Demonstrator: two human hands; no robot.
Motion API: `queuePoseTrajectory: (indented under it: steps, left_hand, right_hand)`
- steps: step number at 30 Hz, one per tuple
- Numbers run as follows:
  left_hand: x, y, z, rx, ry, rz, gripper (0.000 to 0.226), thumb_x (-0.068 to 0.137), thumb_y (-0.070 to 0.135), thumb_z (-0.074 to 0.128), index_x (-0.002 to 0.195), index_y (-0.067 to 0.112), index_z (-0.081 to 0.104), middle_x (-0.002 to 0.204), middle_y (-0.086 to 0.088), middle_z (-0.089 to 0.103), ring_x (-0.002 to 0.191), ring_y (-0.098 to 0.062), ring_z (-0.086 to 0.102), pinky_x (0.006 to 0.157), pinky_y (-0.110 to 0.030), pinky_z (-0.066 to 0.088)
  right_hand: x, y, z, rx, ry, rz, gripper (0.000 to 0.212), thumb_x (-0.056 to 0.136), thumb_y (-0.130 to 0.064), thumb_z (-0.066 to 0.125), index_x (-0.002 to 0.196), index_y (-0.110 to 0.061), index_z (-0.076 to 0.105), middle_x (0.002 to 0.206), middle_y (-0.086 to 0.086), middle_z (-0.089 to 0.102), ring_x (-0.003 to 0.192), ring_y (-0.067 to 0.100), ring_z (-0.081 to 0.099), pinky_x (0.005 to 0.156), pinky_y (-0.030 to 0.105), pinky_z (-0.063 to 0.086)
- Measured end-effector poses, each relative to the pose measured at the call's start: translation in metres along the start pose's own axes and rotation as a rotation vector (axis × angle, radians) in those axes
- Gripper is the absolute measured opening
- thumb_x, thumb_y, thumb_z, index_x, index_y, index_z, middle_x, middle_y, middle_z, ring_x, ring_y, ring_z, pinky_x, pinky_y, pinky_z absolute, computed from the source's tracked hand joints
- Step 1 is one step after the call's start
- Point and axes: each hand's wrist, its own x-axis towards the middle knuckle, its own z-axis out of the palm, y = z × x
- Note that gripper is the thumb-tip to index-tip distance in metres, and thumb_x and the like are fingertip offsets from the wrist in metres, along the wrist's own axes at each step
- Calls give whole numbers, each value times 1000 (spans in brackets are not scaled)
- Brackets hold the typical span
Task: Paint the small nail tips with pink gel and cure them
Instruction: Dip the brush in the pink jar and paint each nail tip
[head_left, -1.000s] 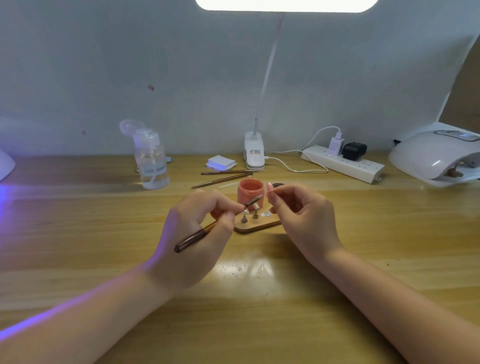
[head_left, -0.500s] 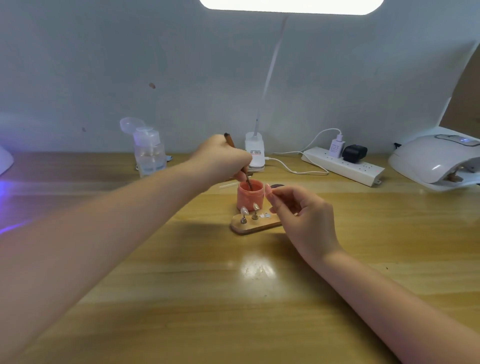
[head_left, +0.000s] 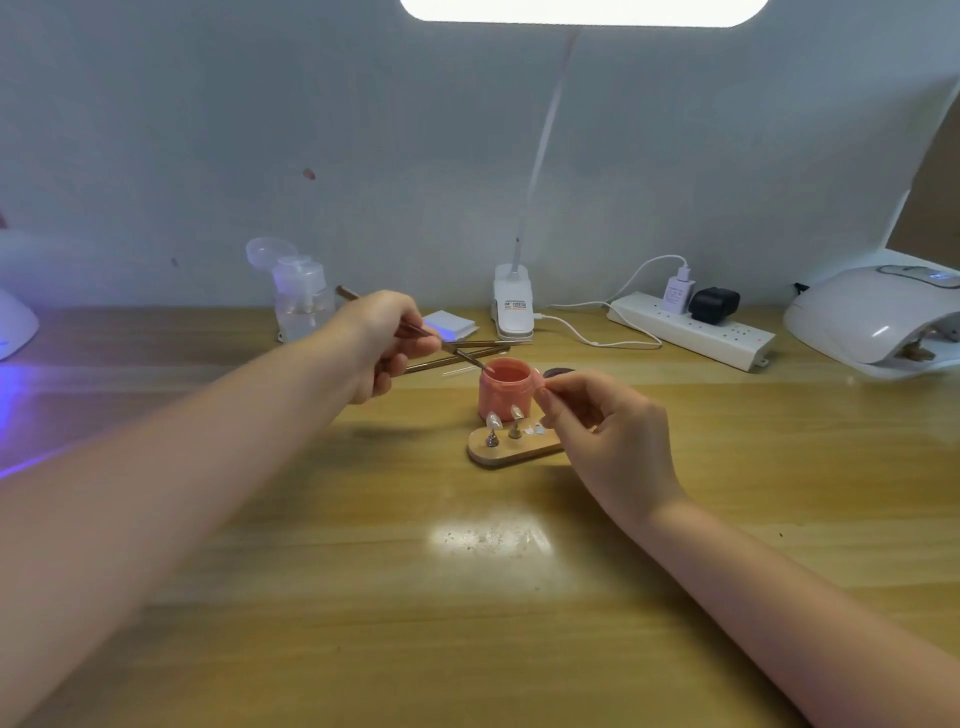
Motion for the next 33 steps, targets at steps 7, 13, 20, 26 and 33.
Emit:
queuePoseTrajectory:
  steps: [7,13,20,26,33]
  left_hand:
    - [-7,-21,-12,-149,48,72,21,86,17,48,77,15,67,54,6,65,48,-8,37,49,-21,27]
    - [-47,-59,1,57,129,831,16,89,30,53,89,28,69,77,9,72,68,-9,57,61,-22,45]
    - [-75,-83,18,247,145,1047,15,89,30,54,95,42,61,89,19,66,78,2,55,69,-4,36]
    - [-79,-86,22,317,111,1105,15,89,31,54,99,35,65,84,19,67,87,-4,60,75,-5,34]
    - [-82,-85,21,203,98,1083,18,88,40,47,98,40,62,90,21,68,87,-4,60,73,-7,37]
  right_hand:
    - [0,0,-1,7,-8,36,10,86,-12,70,94,-7,72,76,4,70,69,21,66,64,44,53]
    - [0,1,0,-3,-18,62,10,84,-10,71,94,-7,74,77,4,72,70,17,68,66,42,55]
    - [0,1,0,8,-10,88,9,84,-12,72,92,-8,74,76,3,72,69,17,68,66,43,55]
    - [0,1,0,12,-7,76,9,84,-12,72,92,-8,74,77,2,72,69,17,68,66,43,56]
    - [0,2,0,12,-30,77,11,85,-12,71,95,-7,74,77,3,71,70,16,68,67,41,56]
